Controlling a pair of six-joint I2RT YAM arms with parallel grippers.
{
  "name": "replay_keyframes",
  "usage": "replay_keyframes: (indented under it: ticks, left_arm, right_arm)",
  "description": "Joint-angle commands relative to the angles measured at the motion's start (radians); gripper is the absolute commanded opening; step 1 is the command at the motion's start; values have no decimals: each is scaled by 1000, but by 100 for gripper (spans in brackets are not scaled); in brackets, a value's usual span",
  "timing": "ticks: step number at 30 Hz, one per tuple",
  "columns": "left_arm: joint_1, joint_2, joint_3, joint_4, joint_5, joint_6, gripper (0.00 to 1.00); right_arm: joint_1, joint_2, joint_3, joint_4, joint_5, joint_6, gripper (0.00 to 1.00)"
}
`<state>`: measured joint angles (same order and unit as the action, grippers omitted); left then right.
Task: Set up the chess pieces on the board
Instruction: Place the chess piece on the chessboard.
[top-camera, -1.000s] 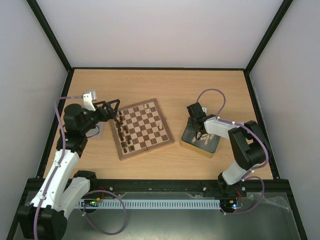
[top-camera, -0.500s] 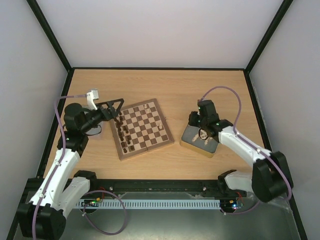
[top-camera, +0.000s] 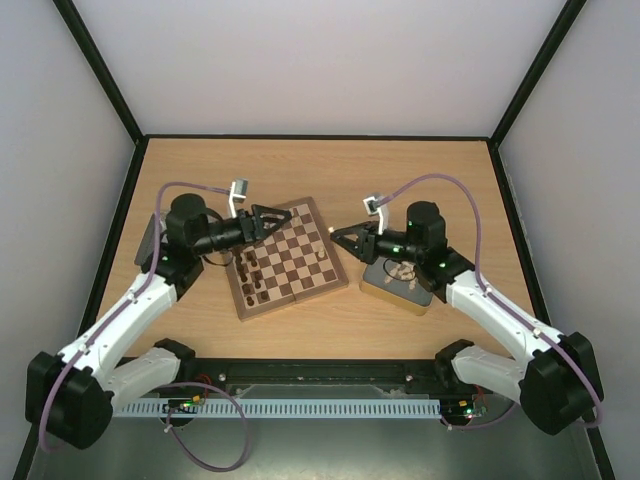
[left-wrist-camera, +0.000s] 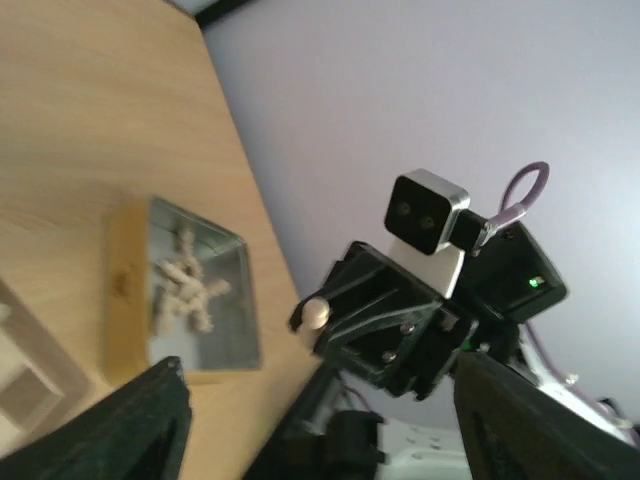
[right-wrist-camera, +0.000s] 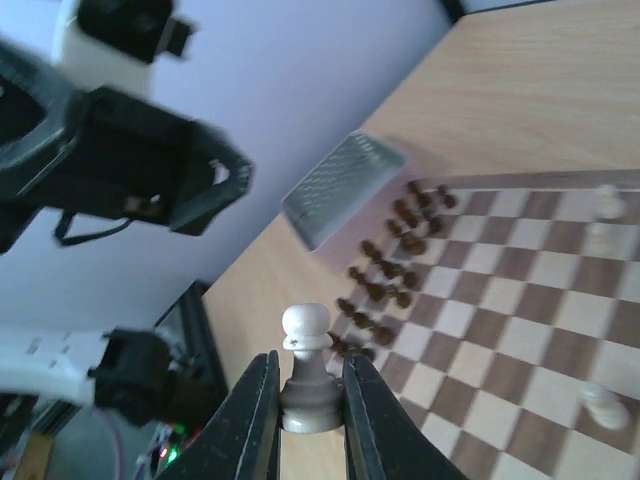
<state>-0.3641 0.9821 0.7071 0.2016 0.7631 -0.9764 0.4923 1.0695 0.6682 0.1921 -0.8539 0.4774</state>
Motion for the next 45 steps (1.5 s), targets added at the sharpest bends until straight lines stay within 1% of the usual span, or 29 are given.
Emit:
replay_keyframes:
  ticks: [1, 3, 5, 10, 14, 17, 18, 28, 30, 33, 35, 39, 43, 44, 45]
  left_arm:
    - [-63, 64, 53, 93, 100, -95, 69]
    - [-85, 88, 58, 124, 125, -115, 65]
    - [-101, 109, 66, 140, 141, -126, 63]
    - [-143, 168, 102, 127, 187, -119, 62]
    - [-147, 208, 120, 118, 215, -109, 48]
    - [-147, 235, 144, 81, 218, -81, 34]
    - [-147, 244, 149, 71, 219, -73, 31]
    - [-148, 304, 159, 31, 225, -15, 30]
    - [-148, 308, 166, -6, 226, 21, 30]
    - [-148, 318, 192, -126, 208, 107, 30]
    - [-148, 322, 198, -167, 196, 137, 28]
    - [-150, 322, 201, -198, 186, 170, 23]
    - [-152, 331, 206, -237, 181, 209, 21]
    - [-153, 334, 208, -247, 179, 218, 18]
    - [-152, 334, 208, -248, 177, 220, 14]
  right_arm:
    - [52, 24, 73, -31, -175, -130, 15]
    - [73, 48, 122, -109, -181, -215, 15]
    - [81, 77, 167, -177, -189, -267, 15]
    - [84, 130, 234, -240, -196, -331, 15]
    - [86, 158, 265, -287, -195, -376, 15]
    - [86, 168, 286, -312, -179, -391, 15]
    - [86, 170, 289, -316, -179, -392, 15]
    - [86, 202, 297, -315, -185, -393, 15]
    - [86, 208, 300, -316, -172, -389, 14]
    - [86, 213, 304, -316, -155, -382, 14]
    - [86, 216, 307, -319, -144, -379, 14]
    - [86, 220, 313, -333, -126, -384, 13]
    - [86, 222, 316, -334, -126, -386, 13]
    - [86, 224, 318, -336, -127, -385, 13]
    - [86, 225, 319, -338, -128, -385, 13]
